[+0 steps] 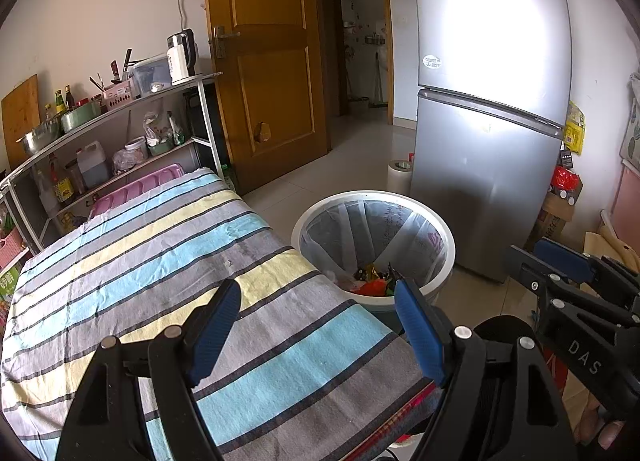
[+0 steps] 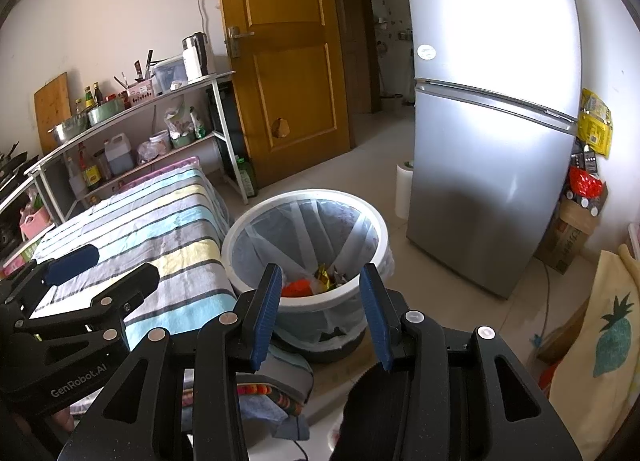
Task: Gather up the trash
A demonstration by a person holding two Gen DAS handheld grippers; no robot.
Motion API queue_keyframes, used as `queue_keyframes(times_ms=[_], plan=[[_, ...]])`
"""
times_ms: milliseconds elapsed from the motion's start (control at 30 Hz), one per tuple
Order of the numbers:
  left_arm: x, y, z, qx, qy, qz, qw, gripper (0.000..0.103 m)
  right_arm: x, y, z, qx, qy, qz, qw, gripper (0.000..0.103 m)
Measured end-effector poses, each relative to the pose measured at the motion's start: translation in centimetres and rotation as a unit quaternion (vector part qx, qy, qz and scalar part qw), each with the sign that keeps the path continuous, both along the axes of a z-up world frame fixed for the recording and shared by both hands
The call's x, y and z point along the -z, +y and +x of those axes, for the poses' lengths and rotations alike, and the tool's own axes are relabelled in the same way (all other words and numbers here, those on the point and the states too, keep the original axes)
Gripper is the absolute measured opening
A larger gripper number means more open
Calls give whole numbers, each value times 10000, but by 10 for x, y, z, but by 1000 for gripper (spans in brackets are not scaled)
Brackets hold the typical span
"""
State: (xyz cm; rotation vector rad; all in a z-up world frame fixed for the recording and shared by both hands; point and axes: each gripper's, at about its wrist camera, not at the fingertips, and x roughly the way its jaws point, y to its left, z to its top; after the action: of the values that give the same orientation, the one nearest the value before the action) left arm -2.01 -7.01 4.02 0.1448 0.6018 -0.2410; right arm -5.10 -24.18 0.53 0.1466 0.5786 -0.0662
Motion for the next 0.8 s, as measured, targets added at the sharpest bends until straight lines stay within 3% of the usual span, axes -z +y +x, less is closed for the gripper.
queue_keyframes(times_ms=[800], plan=[[0, 1, 0, 2, 14, 4, 10000, 81, 0, 2, 0, -20, 6, -5, 10000, 42]])
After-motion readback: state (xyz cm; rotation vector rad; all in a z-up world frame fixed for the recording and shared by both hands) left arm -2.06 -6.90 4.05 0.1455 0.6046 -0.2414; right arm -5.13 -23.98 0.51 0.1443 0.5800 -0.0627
